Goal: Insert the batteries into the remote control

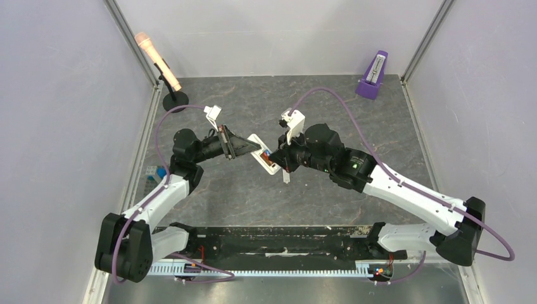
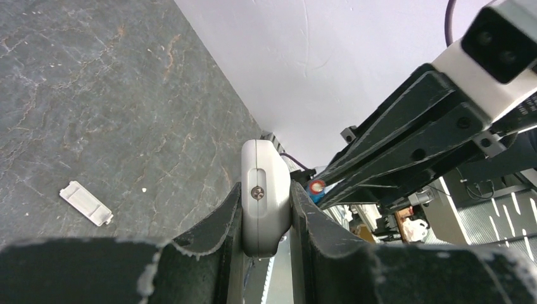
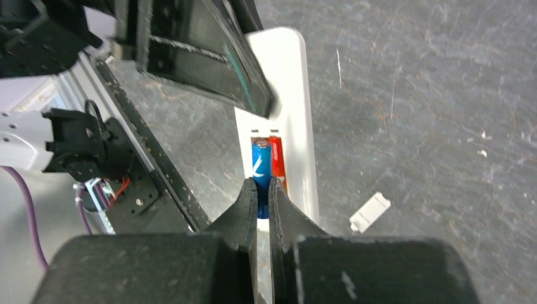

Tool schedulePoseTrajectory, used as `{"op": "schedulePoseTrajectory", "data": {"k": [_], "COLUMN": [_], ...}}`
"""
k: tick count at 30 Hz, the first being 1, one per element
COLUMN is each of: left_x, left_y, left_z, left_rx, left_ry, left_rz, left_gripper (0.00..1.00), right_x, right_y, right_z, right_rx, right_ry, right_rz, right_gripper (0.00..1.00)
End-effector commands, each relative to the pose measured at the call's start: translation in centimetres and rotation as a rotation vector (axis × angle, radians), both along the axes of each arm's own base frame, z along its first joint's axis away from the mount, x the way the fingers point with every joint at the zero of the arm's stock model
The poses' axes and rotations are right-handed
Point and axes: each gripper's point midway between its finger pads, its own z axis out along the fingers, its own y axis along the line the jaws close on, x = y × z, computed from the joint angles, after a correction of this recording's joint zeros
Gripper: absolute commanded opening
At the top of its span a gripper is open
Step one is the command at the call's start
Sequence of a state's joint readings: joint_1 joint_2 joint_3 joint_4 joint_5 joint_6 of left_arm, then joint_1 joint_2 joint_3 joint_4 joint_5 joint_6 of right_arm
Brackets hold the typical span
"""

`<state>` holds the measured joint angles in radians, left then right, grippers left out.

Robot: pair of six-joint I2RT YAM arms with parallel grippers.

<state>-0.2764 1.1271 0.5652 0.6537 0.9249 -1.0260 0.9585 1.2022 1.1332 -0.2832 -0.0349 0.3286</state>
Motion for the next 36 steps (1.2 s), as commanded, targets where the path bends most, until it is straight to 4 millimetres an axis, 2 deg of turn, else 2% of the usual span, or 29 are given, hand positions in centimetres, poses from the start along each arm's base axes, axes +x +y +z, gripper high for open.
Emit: {"op": "schedulePoseTrajectory", "data": {"k": [1, 5, 10, 19, 29, 36], "left_x": [-0.4, -0.3, -0.3, -0.7, -0.5, -0.4], "left_y": [-0.1, -0.3, -0.3, -0.7, -0.7, -0.6], "left_z": [0.8, 0.2, -0.5, -1.4, -1.7, -2.5], "left_rx": [-0.026, -0.023, -0.016, -0.010, -0.008, 0.007], "left_ry": [-0.005, 0.015, 0.033, 0.049, 0.047, 0.060], "left_rz": [-0.028, -0.039, -0.022, -0.027, -0.011, 0.002], "left_gripper": [0.02, 0.02, 0.02, 0.02, 0.02, 0.02], "right_x": [-0.3, -0.5, -0.2, 0.0, -0.2, -0.3], "right_y": [-0.8, -1.0, -0.4, 0.6, 0.4, 0.4], "right_z": [-0.8, -2.2, -2.1, -3.2, -4.5, -3.7], "right_rx": [-0.086, -0.163, -0.180, -0.253, -0.336, -0.314], "right_ry": [0.027, 0.058, 0.068, 0.108, 0.154, 0.148], "right_rz": [-0.007, 0.009, 0.012, 0.026, 0.032, 0.027], "right_gripper": [0.00, 0.00, 0.00, 0.00, 0.00, 0.01]}}
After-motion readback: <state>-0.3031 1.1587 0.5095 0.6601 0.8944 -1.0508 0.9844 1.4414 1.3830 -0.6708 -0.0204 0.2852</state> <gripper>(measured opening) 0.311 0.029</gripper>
